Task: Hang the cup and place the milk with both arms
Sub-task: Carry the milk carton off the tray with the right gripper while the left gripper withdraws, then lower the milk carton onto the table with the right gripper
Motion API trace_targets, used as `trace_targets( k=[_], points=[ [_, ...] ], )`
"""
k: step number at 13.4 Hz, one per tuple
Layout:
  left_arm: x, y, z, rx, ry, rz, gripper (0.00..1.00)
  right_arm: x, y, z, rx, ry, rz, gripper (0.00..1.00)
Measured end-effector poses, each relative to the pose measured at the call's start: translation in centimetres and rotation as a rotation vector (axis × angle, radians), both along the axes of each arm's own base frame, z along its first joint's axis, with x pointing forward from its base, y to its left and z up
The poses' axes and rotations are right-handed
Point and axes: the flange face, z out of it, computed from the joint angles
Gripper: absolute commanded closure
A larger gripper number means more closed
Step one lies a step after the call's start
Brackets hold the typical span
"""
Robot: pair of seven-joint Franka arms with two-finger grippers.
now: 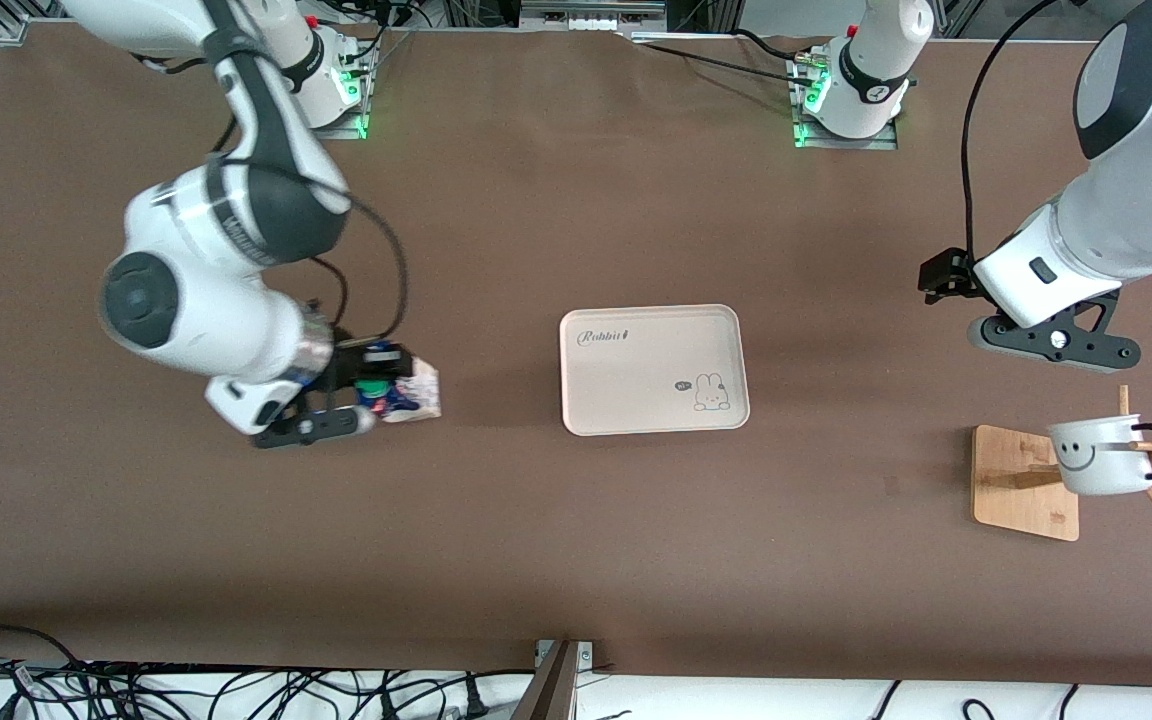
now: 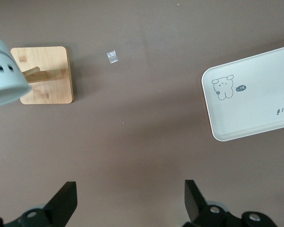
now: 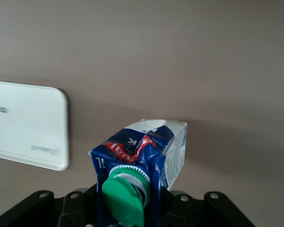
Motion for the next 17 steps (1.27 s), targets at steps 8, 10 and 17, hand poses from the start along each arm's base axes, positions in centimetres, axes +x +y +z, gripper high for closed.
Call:
trace_targets(
  k=[8, 10, 17],
  points=[
    [-5.1, 4.1, -2.4, -0.051, -0.077, -0.025, 0.00, -2.9, -16.5, -7.4, -0.012, 0.035, 0.008, 0.67],
    [-6.0, 5.2, -3.0, -0.081, -0.056, -0.001, 0.00, -3.4, -17.5, -8.0, -0.011, 0.045, -0.003, 0.67],
    [-5.1, 4.6, -2.3, -0.090, -0.073, -0.010, 0.00, -3.9, -17.5, -9.2, -0.014, 0.041, -0.010, 0.23]
  ],
)
